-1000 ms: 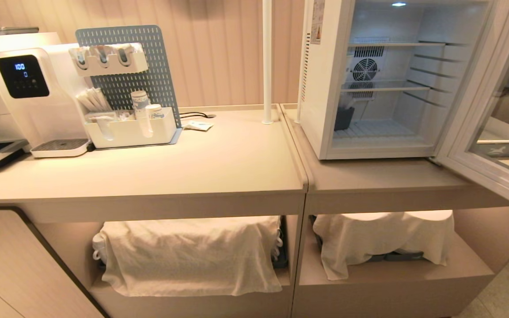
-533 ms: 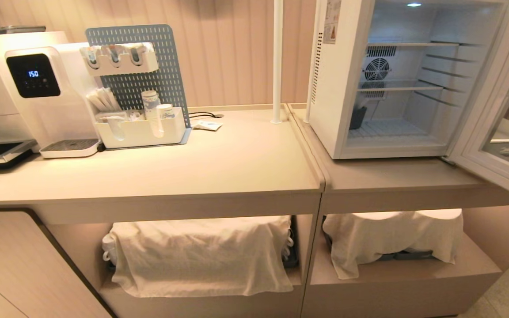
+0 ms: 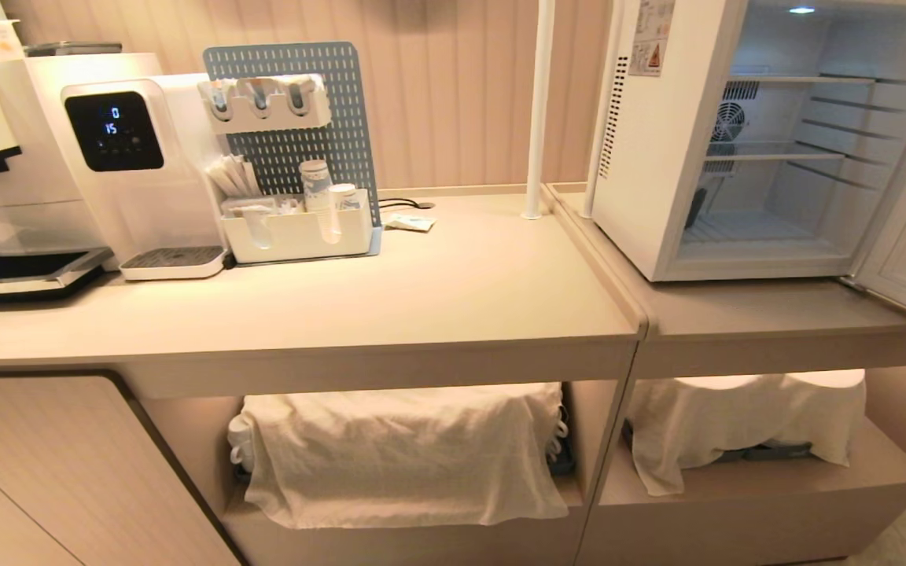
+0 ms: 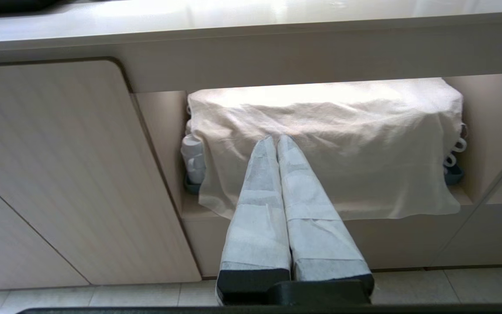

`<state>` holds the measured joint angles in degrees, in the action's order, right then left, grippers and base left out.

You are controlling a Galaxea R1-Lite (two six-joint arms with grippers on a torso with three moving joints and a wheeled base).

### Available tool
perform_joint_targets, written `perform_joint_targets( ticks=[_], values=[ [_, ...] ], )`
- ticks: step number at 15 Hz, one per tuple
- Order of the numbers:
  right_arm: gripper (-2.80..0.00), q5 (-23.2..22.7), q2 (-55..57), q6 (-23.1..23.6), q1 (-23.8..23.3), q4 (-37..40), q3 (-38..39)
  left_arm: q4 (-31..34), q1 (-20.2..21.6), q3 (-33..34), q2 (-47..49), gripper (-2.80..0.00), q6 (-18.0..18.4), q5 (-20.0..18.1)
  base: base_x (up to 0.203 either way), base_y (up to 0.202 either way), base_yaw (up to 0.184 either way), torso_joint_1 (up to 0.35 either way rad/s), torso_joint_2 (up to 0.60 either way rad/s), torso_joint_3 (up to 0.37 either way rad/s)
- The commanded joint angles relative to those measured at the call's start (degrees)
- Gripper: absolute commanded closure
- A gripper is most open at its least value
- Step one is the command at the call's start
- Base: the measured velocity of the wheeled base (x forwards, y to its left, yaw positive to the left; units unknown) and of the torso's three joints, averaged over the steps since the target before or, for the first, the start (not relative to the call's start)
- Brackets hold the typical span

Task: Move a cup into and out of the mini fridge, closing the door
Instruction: Place the paper cup on the table

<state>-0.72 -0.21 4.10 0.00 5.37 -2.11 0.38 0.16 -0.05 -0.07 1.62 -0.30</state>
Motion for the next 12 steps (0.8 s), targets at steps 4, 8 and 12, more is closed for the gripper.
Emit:
perform_joint_targets(
  ticks=[4, 8, 12],
  values=[
    [0.0, -0.07, 0.12, -0.04, 0.05, -0.01, 0.01, -0.03, 0.02, -0.04, 0.07, 0.0, 1.1, -0.13, 0.0, 0.193, 0.001, 0.005, 0.0, 0.002],
    [0.0, -0.01, 0.12, -0.06, 0.0, -0.01, 0.02, 0.06, 0.02, -0.04, 0.07, 0.0, 1.1, -0.22, 0.0, 0.192, -0.002, 0.005, 0.0, 0.005],
    [0.0, 0.01, 0.12, 0.12, 0.04, -0.01, 0.09, 0.06, 0.02, -0.04, 0.07, 0.0, 1.28, -0.21, 0.0, 0.188, -0.002, 0.004, 0.0, 0.002]
  ],
)
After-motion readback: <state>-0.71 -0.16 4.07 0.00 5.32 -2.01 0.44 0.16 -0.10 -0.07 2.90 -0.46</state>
